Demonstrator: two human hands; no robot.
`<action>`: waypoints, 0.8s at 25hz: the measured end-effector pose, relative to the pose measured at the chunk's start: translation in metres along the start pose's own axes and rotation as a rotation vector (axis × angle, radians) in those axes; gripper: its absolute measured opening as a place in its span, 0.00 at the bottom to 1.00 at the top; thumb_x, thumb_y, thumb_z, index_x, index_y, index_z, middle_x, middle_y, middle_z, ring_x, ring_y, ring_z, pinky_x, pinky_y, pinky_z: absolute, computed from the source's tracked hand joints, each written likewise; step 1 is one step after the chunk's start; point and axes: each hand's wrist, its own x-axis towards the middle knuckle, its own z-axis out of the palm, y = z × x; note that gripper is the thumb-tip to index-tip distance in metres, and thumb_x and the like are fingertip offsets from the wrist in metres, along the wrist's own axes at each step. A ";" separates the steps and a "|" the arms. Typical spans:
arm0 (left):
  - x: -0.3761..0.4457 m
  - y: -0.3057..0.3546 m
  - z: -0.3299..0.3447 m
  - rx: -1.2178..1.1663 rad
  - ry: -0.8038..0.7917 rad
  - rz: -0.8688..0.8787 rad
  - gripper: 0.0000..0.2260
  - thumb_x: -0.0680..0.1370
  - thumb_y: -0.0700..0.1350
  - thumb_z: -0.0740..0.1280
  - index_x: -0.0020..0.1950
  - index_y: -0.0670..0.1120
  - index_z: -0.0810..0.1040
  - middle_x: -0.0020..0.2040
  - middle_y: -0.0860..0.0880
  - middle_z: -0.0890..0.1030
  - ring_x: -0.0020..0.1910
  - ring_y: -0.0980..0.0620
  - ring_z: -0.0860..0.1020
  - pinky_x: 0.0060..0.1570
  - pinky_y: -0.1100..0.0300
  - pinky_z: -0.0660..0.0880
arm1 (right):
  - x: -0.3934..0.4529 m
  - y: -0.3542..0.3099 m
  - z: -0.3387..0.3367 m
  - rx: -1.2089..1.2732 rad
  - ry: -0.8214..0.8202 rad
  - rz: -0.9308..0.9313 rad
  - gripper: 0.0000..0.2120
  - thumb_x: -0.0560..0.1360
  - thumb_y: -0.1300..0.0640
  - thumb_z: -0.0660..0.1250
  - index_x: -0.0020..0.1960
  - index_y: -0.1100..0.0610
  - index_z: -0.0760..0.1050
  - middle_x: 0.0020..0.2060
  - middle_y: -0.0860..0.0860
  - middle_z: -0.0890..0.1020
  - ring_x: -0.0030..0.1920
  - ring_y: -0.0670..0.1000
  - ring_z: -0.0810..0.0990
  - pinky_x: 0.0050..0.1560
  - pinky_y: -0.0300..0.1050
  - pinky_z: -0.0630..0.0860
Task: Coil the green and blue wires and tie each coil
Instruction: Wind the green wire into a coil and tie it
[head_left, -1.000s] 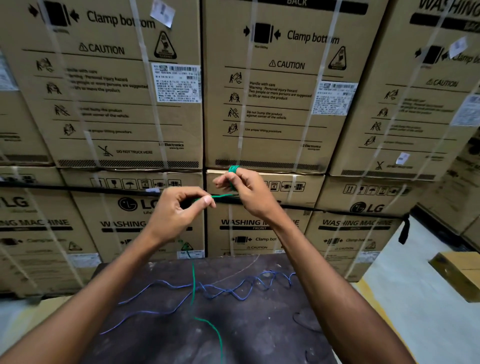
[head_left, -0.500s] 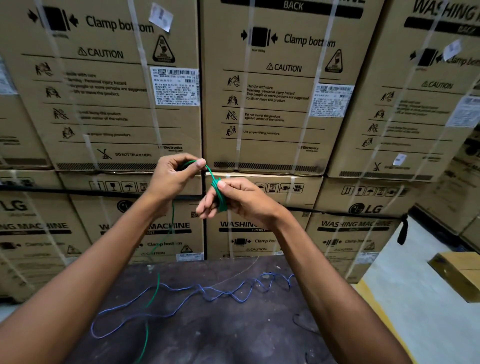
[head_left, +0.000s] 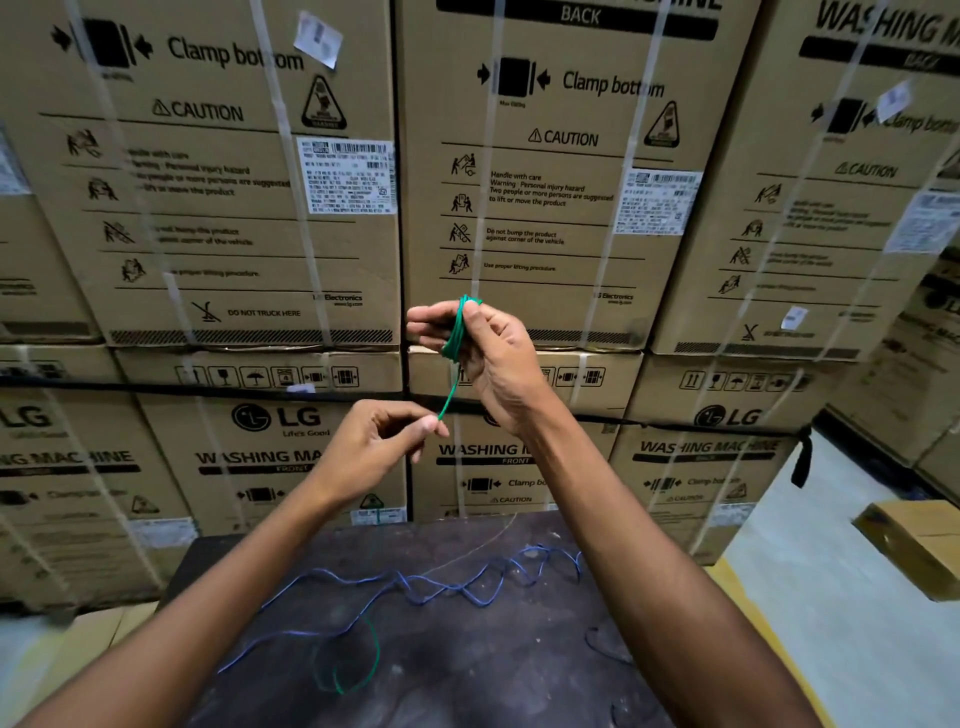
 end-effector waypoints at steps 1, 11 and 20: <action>-0.004 0.001 -0.005 0.004 0.001 0.007 0.09 0.81 0.42 0.68 0.45 0.44 0.86 0.30 0.51 0.78 0.30 0.56 0.72 0.33 0.61 0.68 | 0.000 0.003 -0.003 -0.090 0.025 -0.004 0.20 0.87 0.60 0.51 0.59 0.71 0.77 0.58 0.69 0.81 0.57 0.62 0.82 0.63 0.52 0.79; 0.026 0.046 -0.058 0.158 0.160 0.212 0.05 0.78 0.39 0.72 0.42 0.43 0.84 0.36 0.49 0.85 0.36 0.56 0.79 0.35 0.62 0.75 | -0.018 0.007 -0.007 -0.642 -0.257 0.214 0.18 0.86 0.59 0.54 0.51 0.64 0.81 0.51 0.62 0.86 0.49 0.58 0.85 0.55 0.47 0.81; 0.050 0.021 -0.046 -0.192 0.191 -0.007 0.08 0.72 0.53 0.77 0.40 0.49 0.85 0.36 0.49 0.81 0.35 0.49 0.74 0.35 0.59 0.69 | -0.029 -0.016 0.004 -0.023 -0.436 0.275 0.19 0.87 0.60 0.47 0.52 0.67 0.75 0.52 0.66 0.81 0.49 0.60 0.83 0.53 0.46 0.80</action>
